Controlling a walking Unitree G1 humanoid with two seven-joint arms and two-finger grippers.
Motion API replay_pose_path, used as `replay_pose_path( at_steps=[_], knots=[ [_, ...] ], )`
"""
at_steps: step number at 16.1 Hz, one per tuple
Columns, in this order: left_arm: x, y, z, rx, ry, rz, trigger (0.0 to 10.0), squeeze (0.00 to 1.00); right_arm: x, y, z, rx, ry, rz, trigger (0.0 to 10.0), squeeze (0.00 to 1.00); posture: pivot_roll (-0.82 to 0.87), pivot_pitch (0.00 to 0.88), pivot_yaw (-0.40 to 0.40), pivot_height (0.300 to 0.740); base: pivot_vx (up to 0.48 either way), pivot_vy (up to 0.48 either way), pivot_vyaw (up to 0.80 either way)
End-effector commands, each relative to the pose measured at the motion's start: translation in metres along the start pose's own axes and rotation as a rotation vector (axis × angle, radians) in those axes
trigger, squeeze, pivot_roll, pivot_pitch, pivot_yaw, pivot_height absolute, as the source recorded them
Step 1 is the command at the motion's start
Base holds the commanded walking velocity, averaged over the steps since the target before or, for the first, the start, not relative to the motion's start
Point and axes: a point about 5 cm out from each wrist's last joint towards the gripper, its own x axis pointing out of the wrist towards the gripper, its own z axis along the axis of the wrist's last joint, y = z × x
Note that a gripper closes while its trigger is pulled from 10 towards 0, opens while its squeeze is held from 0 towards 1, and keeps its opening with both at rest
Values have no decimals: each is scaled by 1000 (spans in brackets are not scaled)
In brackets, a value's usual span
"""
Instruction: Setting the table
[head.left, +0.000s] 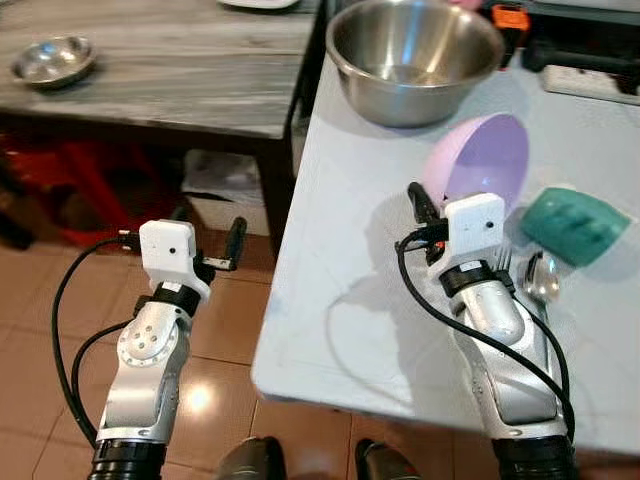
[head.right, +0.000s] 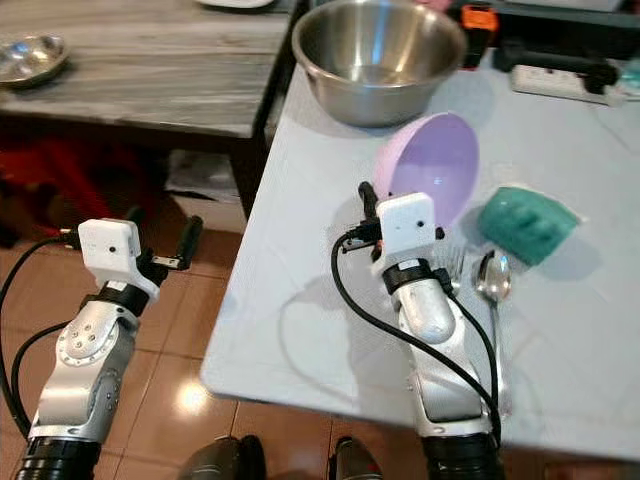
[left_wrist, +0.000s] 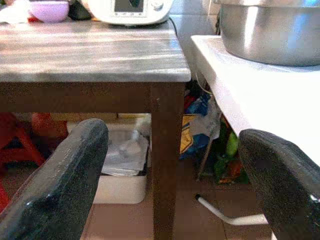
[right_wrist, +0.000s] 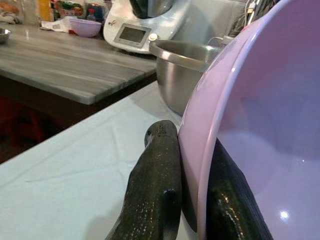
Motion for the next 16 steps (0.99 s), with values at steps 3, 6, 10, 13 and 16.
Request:
replay_pose_path(
  at_steps=[3,6,10,13,16],
  knots=[
    [-5,1,-4,-9,13,8,10000,0,2,3,7,15,-30,24,10000,0,-135,192,22,740,0,292,0],
    [-2,1,-3,-6,10,2,10000,0,9,1,15,54,-59,27,10000,0,-137,194,26,740,0,295,0],
    [0,-2,-2,-9,5,-3,10000,0,10,0,17,57,-66,18,10000,0,-142,198,30,740,0,337,0],
    [0,-6,-4,-15,7,-11,10000,0,9,1,17,67,-61,17,10000,0,-146,203,31,740,0,351,0],
    [1,-7,-4,-15,9,-14,10000,0,9,1,16,68,-58,13,10000,0,-147,206,34,740,0,354,-571]
  ],
)
